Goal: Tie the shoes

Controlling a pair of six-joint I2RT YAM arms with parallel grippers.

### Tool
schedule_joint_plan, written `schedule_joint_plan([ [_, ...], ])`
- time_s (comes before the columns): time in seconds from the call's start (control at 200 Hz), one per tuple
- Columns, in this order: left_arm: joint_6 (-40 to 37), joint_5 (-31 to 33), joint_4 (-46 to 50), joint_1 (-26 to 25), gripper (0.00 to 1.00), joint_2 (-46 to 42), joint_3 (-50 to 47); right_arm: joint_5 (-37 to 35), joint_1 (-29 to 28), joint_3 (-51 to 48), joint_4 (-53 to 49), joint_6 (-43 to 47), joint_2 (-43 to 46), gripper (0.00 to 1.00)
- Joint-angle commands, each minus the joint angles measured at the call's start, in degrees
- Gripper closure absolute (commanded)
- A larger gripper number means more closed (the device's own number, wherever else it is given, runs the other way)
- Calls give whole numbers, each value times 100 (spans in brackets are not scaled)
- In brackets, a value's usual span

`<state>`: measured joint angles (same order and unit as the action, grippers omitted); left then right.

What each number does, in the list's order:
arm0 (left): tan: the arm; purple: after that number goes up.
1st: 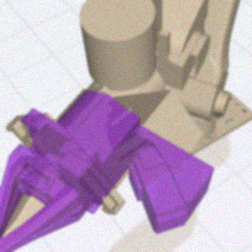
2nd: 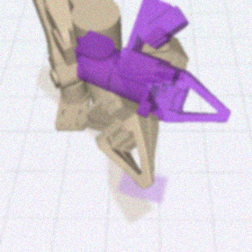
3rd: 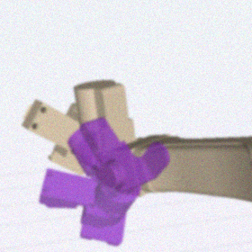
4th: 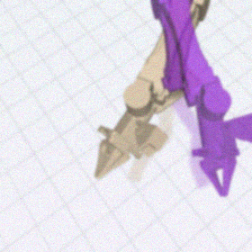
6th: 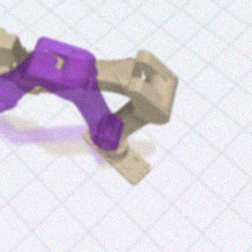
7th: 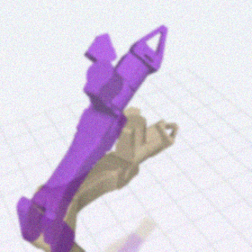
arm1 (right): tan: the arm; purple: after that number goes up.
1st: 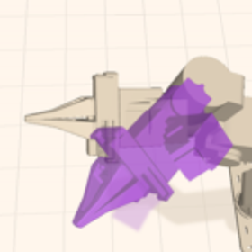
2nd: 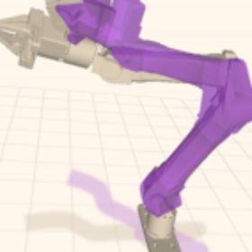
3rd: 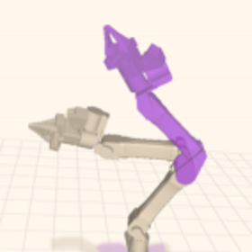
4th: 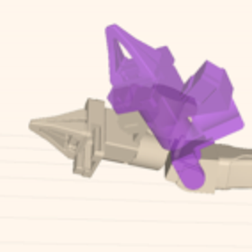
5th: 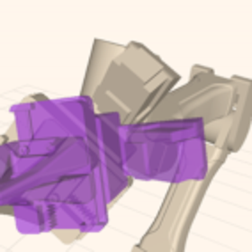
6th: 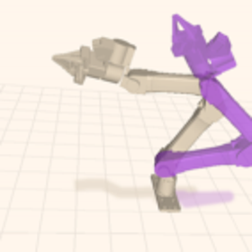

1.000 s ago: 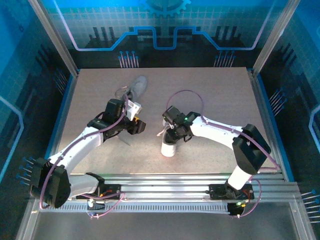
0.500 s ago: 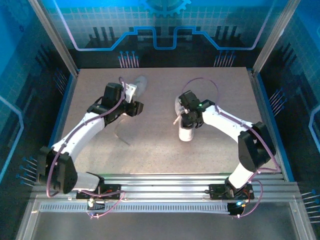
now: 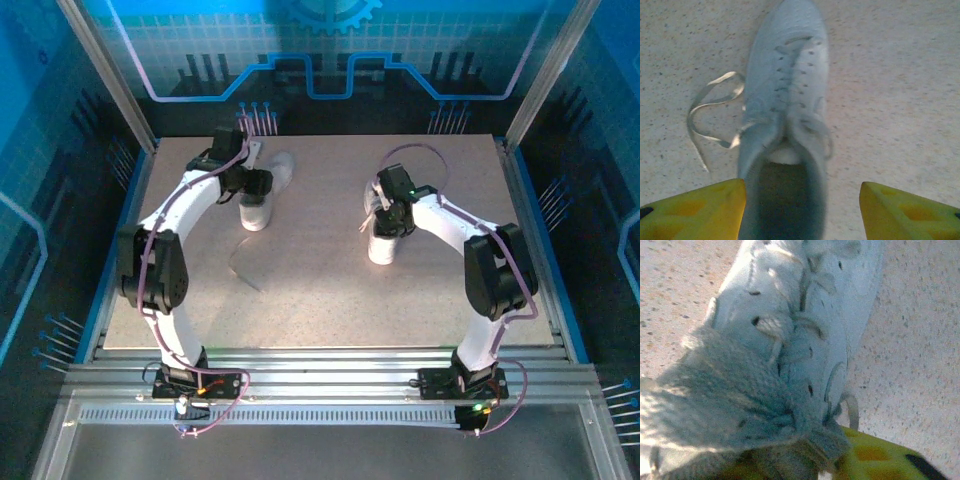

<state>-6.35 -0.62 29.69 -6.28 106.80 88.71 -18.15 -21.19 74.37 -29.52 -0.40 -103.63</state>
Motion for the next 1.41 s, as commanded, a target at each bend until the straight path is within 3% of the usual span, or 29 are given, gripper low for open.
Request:
schedule_joint_plan([
  [0.0,-143,-157,697,327,36,379,401,189,47,279,135,75,232,60],
  [0.155,-51,-530,926,626,38,717,493,268,67,350,-138,41,555,48],
  [0.325,52,-1050,993,655,45,915,341,288,17,403,-407,-85,1079,44],
  [0.425,263,-1206,1062,655,53,982,275,171,-98,416,-543,-139,1399,43],
  [0.545,505,-1392,1133,646,71,913,170,135,-376,455,-672,-173,1687,43],
  [0.675,725,-1457,1190,646,81,758,2,392,-1263,353,-357,-284,1663,42],
  [0.84,961,-1616,1200,646,89,607,-117,1155,-2775,-46,1378,-816,833,41],
  [0.97,1130,-1650,1220,642,92,528,-132,1373,-3649,805,1789,-894,-598,40],
  [1.111,1228,-1611,1421,628,93,432,-25,1437,-4059,1477,2011,-628,-1612,38],
  [1.401,1169,-1632,1784,629,92,332,290,1233,-4104,2350,1502,-278,-2717,36],
])
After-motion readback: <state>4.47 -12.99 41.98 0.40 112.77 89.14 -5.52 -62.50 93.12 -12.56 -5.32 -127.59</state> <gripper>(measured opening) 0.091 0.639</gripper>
